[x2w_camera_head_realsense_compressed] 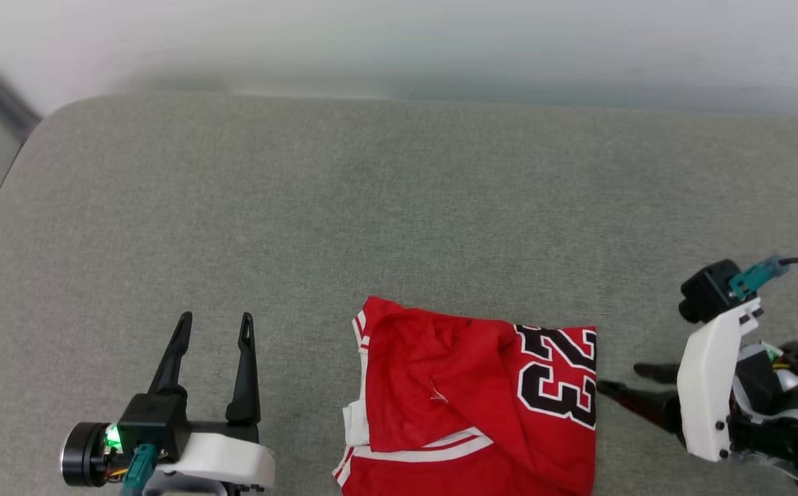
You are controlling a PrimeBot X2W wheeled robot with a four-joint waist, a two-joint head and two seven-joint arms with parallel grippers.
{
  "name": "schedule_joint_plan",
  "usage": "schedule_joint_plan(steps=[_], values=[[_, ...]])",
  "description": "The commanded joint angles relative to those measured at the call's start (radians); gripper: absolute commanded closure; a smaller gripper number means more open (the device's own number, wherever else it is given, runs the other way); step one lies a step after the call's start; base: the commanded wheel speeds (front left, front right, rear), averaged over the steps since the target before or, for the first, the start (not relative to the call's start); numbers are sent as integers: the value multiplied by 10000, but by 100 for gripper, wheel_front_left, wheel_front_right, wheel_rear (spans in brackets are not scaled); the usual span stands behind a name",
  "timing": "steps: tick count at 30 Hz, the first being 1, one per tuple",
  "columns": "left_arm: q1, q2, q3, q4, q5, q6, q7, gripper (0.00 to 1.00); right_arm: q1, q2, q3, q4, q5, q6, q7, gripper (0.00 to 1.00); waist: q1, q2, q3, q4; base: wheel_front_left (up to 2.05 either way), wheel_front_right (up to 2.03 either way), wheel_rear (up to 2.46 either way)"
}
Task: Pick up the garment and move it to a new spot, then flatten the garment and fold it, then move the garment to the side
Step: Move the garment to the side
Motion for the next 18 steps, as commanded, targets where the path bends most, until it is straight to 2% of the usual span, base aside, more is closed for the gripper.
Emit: schedule_joint_plan(steps=[1, 7, 14, 18], values=[[-207, -7, -7, -19, -54, -29, -23, 0, 163, 76, 29, 132, 192, -4, 93, 0, -1, 0, 319, 221, 0, 0, 0], [-594, -6, -40, 5, -40, -125, -23, 0, 282, 518, 61, 759, 656, -4, -71, 0, -1, 0, 880, 516, 0, 0, 0], [-895, -5, -111, 26, -61, -164, -23, 0, 301, 1009, 598, 1548, 852, -7, -389, 0, -1, 0, 1356, 703, 0, 0, 0], [-984, -5, -153, 57, -90, -150, -23, 0, 353, 1068, 971, 1888, 812, -11, -466, 0, -1, 0, 1446, 745, 0, 0, 0]])
